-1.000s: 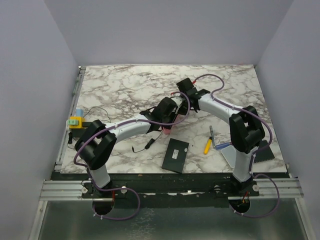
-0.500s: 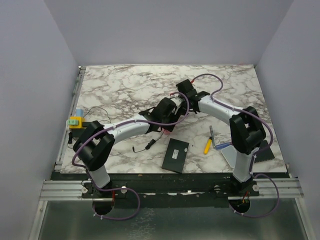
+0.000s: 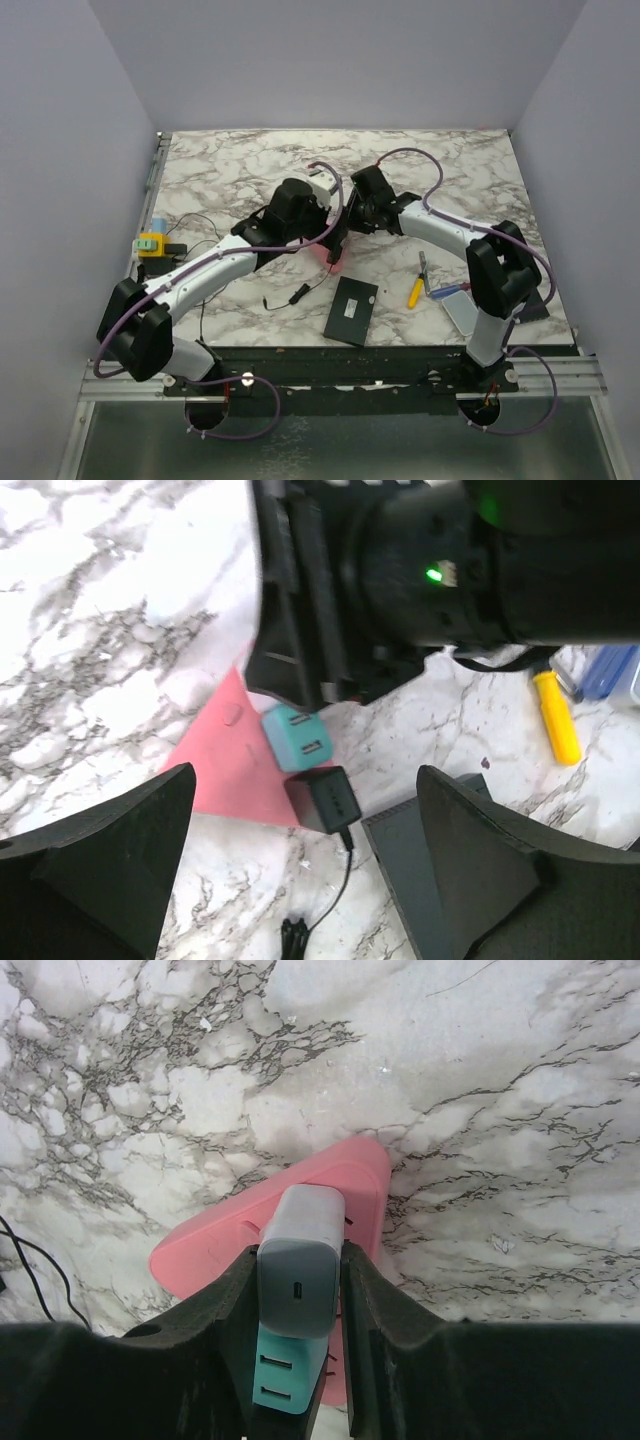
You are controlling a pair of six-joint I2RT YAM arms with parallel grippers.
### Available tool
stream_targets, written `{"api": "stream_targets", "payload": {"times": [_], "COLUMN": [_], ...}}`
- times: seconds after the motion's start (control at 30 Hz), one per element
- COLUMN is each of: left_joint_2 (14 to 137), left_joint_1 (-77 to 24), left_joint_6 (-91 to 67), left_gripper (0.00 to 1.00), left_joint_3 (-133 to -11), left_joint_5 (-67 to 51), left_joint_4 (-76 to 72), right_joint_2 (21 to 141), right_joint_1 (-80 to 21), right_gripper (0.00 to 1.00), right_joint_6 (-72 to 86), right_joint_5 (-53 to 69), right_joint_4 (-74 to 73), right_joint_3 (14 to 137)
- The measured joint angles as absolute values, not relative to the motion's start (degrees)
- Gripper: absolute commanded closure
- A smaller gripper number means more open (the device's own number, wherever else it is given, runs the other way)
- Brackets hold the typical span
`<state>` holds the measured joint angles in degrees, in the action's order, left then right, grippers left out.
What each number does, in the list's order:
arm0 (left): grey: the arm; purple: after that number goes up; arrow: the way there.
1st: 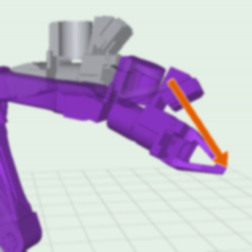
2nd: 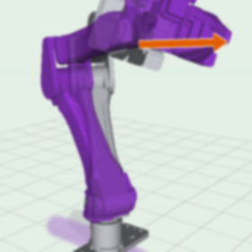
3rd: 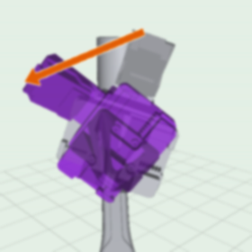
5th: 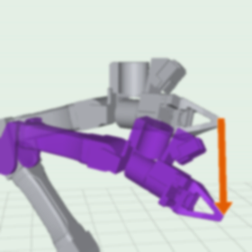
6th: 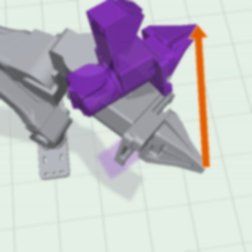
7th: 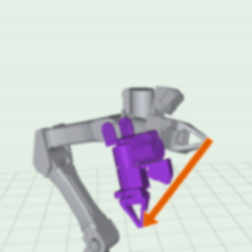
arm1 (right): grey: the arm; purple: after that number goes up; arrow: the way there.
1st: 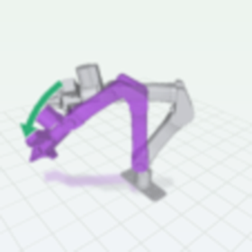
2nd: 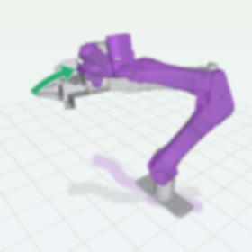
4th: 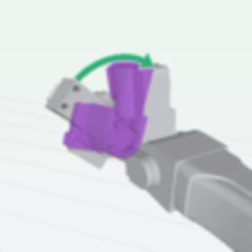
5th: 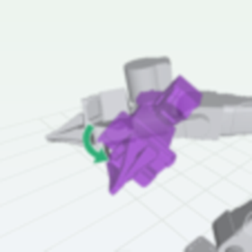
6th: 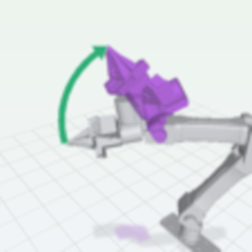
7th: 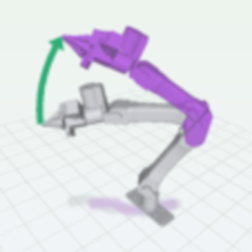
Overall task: Pull the plug off the socket
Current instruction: Remove the plug from the socket.
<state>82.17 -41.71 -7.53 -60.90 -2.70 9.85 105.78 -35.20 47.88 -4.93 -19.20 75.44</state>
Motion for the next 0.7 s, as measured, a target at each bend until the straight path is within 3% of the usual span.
{"api": "stream_targets", "payload": {"times": [0.27,0.7], "left_joint_2": [76.2,85.0], "left_joint_1": [-28.7,-19.7], "left_joint_6": [-11.3,-23.0], "left_gripper": [0.08,0.09], "left_joint_3": [-54.7,-51.4], "left_joint_5": [-11.0,-31.7], "left_joint_4": [5.9,-2.5], "right_joint_2": [100.6,86.5], "right_joint_1": [-35.2,-35.2], "right_gripper": [1.00,1.00], "right_joint_6": [44.8,40.1], "right_joint_5": [-3.7,2.6], "right_joint_4": [-12.6,10.0], "right_joint_3": [68.9,51.4]}}
